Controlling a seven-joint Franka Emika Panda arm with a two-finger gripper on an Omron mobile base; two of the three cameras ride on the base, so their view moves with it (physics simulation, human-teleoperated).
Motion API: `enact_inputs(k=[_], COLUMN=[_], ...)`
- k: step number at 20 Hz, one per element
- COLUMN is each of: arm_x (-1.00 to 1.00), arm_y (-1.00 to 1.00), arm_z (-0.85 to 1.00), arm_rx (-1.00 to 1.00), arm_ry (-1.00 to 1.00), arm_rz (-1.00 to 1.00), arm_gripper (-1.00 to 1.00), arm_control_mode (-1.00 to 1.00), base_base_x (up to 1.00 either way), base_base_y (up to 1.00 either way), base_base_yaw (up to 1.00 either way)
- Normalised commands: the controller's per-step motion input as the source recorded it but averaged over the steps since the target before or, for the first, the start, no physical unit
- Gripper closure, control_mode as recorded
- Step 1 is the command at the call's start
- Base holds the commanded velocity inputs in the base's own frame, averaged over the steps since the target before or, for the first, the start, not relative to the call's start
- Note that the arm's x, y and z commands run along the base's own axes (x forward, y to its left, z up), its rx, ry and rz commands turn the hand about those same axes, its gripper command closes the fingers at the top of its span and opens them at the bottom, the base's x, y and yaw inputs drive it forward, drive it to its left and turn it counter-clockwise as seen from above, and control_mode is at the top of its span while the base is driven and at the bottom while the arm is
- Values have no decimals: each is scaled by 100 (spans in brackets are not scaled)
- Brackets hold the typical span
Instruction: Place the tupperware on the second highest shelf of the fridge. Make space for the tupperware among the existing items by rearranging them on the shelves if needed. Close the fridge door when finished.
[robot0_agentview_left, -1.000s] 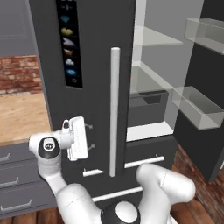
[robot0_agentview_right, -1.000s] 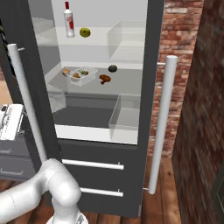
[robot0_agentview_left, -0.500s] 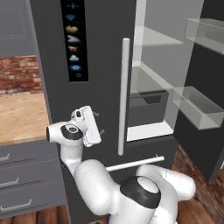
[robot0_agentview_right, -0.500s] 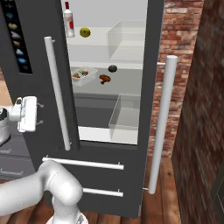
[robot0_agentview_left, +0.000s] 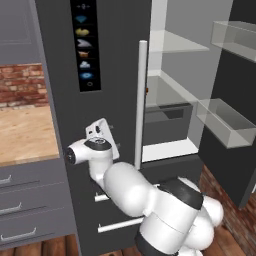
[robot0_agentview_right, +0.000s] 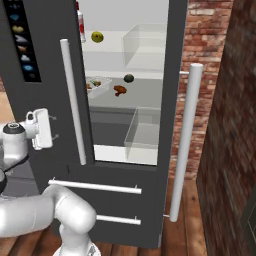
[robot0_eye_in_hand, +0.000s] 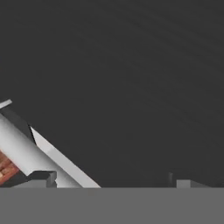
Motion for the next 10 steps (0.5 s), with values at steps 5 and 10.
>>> enact_inputs(k=[5, 10], arm_x=[70, -79], arm_y=[-17, 0], arm_z=[3, 71], arm_rx=[9, 5], arm_ry=[-7, -37], arm_rz=[46, 30], arm_gripper=[-100, -100], arm_control_mode=[-100, -100], base_base_x=[0, 0], base_base_y=[0, 0], base_base_yaw=[0, 0])
